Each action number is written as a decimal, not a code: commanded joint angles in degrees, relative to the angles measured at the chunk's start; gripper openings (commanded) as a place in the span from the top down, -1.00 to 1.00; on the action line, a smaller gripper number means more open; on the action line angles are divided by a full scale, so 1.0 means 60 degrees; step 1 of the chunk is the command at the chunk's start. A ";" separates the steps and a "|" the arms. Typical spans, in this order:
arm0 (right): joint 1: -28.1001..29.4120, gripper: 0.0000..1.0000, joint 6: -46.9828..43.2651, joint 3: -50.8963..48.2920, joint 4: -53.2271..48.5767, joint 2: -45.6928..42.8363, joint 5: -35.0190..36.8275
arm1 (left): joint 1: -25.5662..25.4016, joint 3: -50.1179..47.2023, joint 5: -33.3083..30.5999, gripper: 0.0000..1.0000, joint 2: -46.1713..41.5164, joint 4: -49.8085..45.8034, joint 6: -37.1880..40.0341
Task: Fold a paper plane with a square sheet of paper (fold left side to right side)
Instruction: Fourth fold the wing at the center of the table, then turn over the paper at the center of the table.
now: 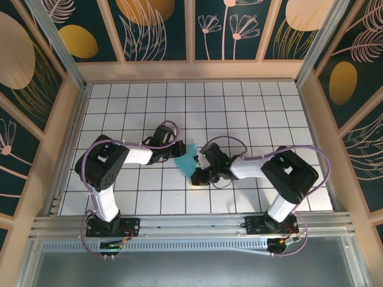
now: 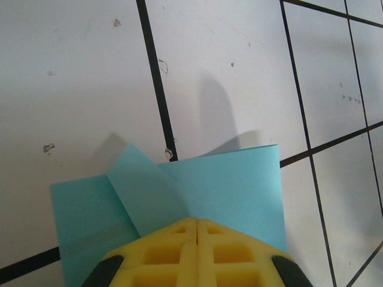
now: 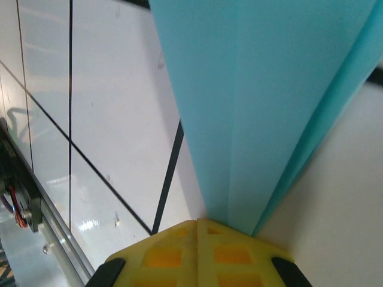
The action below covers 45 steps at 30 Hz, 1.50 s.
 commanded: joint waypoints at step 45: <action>-0.1648 1.00 -0.1438 0.1650 0.0719 -0.0188 0.0548 | 0.0105 -0.2272 -0.4005 -0.26 -0.8350 -0.1603 -0.0162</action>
